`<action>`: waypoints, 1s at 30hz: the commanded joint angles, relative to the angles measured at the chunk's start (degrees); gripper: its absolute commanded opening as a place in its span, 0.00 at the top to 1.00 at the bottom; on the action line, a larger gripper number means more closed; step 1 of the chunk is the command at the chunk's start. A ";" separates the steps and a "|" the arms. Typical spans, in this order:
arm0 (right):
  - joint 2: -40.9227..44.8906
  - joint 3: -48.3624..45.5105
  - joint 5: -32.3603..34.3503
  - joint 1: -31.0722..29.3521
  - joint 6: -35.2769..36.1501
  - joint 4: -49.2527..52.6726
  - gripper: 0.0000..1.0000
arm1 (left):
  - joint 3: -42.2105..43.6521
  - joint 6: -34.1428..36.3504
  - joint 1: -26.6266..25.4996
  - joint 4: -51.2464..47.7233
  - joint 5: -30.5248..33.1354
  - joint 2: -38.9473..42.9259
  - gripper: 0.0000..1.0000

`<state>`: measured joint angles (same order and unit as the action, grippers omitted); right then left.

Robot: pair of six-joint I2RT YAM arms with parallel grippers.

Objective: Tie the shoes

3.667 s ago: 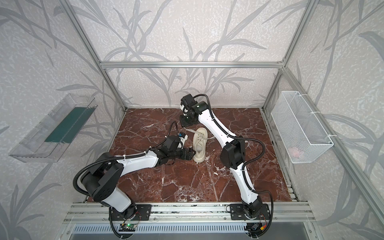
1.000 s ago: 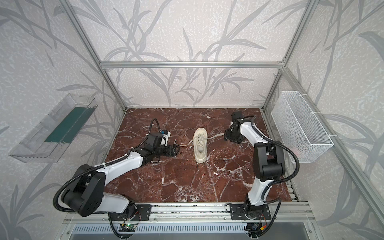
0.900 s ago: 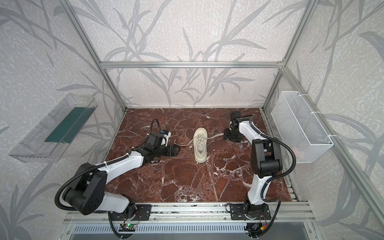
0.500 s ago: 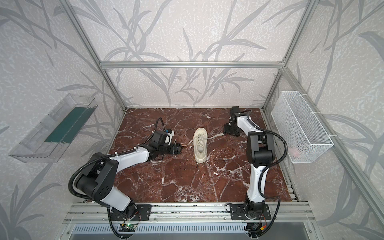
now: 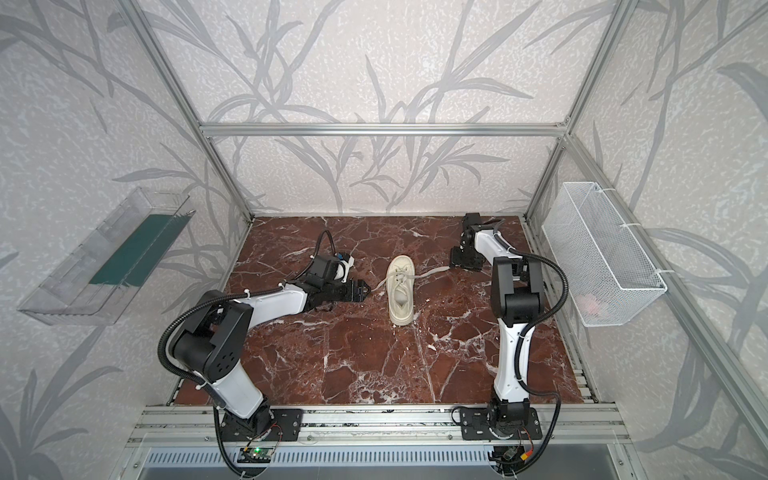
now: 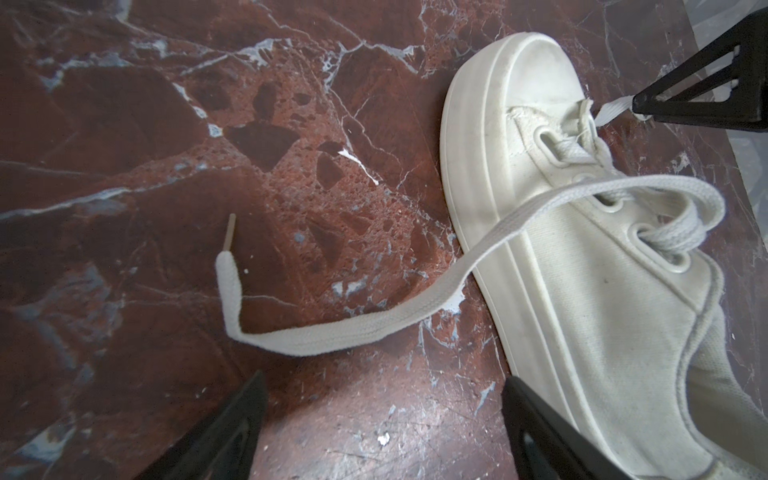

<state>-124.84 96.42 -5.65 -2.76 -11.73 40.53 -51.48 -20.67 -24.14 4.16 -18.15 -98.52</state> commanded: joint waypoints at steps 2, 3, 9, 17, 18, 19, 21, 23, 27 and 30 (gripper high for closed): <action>-0.51 -0.13 -2.43 0.83 1.20 0.28 0.35 | -0.66 -0.86 0.26 1.89 -0.57 -0.64 0.10; -0.20 -0.72 -3.12 0.82 1.17 0.03 0.35 | -0.59 -0.91 0.29 1.91 -0.62 -0.60 0.10; 2.07 -4.41 -9.30 0.79 -0.20 -1.01 0.36 | -0.58 -0.43 0.28 0.79 -0.63 0.44 0.10; 9.14 -11.23 -18.27 0.74 -2.78 -2.21 0.36 | -0.01 -0.43 0.26 0.06 -0.41 2.22 0.10; 10.04 -11.78 -19.47 0.74 -3.16 -2.14 0.36 | 0.07 -0.51 0.32 0.01 -0.36 2.31 0.10; 10.88 -12.48 -20.96 0.74 -3.51 -2.28 0.37 | 0.20 -0.52 0.26 0.04 -0.27 2.49 0.10; 12.20 -13.84 -22.97 0.74 -4.09 -2.52 0.37 | 0.38 -0.48 0.30 -0.12 -0.23 2.63 0.11; 13.82 -15.04 -22.42 0.74 -3.86 -2.57 0.37 | 0.32 -0.52 0.30 -0.21 -0.17 2.71 0.10; 14.53 -14.43 -17.12 0.92 -3.99 -2.71 0.37 | 0.14 -0.52 0.24 -0.14 -0.15 2.64 0.11; 11.64 -10.52 -16.53 0.90 -2.40 -1.59 0.37 | -0.53 -0.16 0.24 -0.36 -0.21 2.21 0.11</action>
<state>-112.05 82.89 -23.81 -1.98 -14.96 37.87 -51.48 -21.04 -24.08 4.60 -18.33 -97.71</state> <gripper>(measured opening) 0.632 0.894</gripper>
